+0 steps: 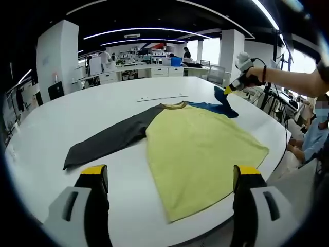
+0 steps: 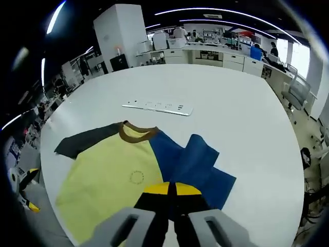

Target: Fold the garment on the visible template until the final outline fits inside the template.

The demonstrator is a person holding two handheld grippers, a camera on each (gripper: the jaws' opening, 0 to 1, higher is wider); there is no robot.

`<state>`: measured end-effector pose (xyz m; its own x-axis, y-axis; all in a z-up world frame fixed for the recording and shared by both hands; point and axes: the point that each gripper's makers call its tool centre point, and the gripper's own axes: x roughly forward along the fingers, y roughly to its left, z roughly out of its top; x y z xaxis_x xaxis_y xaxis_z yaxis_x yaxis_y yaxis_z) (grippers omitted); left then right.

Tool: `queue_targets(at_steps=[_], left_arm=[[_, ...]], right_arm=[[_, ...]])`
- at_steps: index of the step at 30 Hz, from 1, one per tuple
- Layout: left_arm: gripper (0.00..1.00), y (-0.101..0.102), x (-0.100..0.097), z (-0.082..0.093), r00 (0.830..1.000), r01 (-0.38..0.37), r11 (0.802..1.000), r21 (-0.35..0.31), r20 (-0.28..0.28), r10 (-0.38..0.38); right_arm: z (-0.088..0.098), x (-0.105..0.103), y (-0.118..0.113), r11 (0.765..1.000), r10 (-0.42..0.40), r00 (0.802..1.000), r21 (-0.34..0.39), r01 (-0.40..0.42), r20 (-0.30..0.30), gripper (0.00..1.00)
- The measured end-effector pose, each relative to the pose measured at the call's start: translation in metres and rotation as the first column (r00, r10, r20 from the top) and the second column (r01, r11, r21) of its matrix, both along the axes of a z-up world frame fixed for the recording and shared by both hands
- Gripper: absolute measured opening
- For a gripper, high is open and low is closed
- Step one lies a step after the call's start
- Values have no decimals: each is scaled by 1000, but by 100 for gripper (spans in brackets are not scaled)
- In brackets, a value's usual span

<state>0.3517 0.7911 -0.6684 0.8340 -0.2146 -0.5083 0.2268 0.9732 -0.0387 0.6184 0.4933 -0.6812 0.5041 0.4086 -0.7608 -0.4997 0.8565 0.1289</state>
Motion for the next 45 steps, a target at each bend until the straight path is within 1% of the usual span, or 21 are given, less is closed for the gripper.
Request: queue_targets(at_steps=[3,6,10,15,22,26,29,30,33,37,45], left_arm=[[99,1,-1,-1,1000,-2,1000,1,-7,2],[99,3,-1,-1,1000,-13,1000,10,-10,13],[99,2,0,2,1000,-18,1000,-11,0,18],[99,3,0,1,1000,-20,1000,-11,-3,20],[99,2,-1,-1,1000,-18,1000,-11,-12,18],[99,2,-1,1,1000,-19,1000,-14,-9,19],[99,4,-2,1,1000,-24,1000,-12,-9,24],[99,4,-2,1,1000,-25,1000,-11,-10,24],[99,4,-4,0,1000,-23,1000,-8,-17,23],[99,3,-4,0,1000,-23,1000,-7,-20,22],[99,4,-4,-2,999,-23,1000,-8,-29,23]], right_arm=[[3,-1,14,1000,24,1000,4,-24,7,0],[6,-1,29,999,50,998,-10,-50,22,0],[5,-3,43,996,86,996,-36,-85,26,0],[6,-7,63,991,123,992,-51,-122,34,0],[8,-9,88,987,156,987,-39,-155,40,0],[3,-13,98,975,209,978,-86,-207,23,0],[0,-12,102,968,225,974,-125,-219,35,0],[-1,-11,106,963,234,972,-144,-226,40,0],[0,-12,116,961,246,968,-141,-238,44,0],[1,-16,133,958,268,962,-116,-261,46,0],[2,-24,157,944,316,947,-113,-309,50,0]])
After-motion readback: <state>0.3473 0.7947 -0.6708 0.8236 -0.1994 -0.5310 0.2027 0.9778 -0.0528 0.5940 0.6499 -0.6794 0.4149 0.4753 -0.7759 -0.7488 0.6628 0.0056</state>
